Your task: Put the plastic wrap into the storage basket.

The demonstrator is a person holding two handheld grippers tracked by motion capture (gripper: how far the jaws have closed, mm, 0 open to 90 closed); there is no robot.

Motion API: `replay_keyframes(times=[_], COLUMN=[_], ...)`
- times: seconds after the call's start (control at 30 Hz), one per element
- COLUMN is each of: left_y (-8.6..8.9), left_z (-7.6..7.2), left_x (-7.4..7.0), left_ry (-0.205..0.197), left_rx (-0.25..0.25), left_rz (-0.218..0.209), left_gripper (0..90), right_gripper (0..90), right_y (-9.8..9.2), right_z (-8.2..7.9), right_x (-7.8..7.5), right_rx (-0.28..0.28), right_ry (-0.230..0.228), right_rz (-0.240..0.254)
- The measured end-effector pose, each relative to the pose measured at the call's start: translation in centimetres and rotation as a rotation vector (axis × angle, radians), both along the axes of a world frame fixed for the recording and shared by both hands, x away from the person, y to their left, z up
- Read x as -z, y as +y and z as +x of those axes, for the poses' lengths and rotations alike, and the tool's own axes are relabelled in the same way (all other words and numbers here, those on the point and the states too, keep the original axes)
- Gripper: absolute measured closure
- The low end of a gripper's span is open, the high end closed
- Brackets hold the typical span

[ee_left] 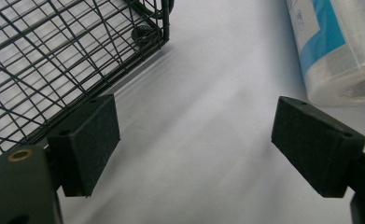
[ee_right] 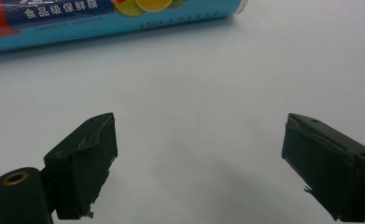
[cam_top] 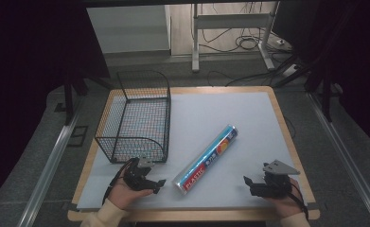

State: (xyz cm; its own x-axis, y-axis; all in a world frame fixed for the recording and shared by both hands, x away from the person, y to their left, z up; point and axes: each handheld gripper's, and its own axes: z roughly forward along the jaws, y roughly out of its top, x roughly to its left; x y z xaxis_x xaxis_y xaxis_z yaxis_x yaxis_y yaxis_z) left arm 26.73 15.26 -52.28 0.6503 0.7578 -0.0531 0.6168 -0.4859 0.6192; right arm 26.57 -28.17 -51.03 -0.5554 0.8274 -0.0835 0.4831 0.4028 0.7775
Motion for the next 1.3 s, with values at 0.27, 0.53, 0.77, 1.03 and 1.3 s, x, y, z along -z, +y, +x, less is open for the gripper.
replay_keyframes(times=[0.27,0.53,0.77,1.03,1.3], left_y=[-0.3,-0.4,-0.9,-1.3,-1.8], left_z=[-0.4,-0.8,-1.1,-1.3,-1.5], left_x=[-0.2,-1.0,-2.7,-3.6,-4.4], left_ry=[-0.009,-0.016,-0.022,-0.019,-0.014], left_rx=[-0.002,0.005,0.027,0.028,0.05], left_rz=[-0.007,-0.028,-0.055,-0.072,-0.096], left_gripper=[15.3,14.9,14.8,15.1,15.3], right_gripper=[12.5,13.7,12.8,12.5,12.3], right_y=[-0.6,-0.5,-0.6,-0.1,-0.5], right_z=[0.0,0.1,0.0,-0.1,0.2], right_x=[-0.2,-0.1,-0.3,0.0,0.3], right_rx=[0.011,0.005,0.006,-0.013,0.01], right_ry=[-0.012,-0.005,-0.021,-0.021,-0.003], right_rz=[0.016,0.0,0.0,-0.026,-0.006])
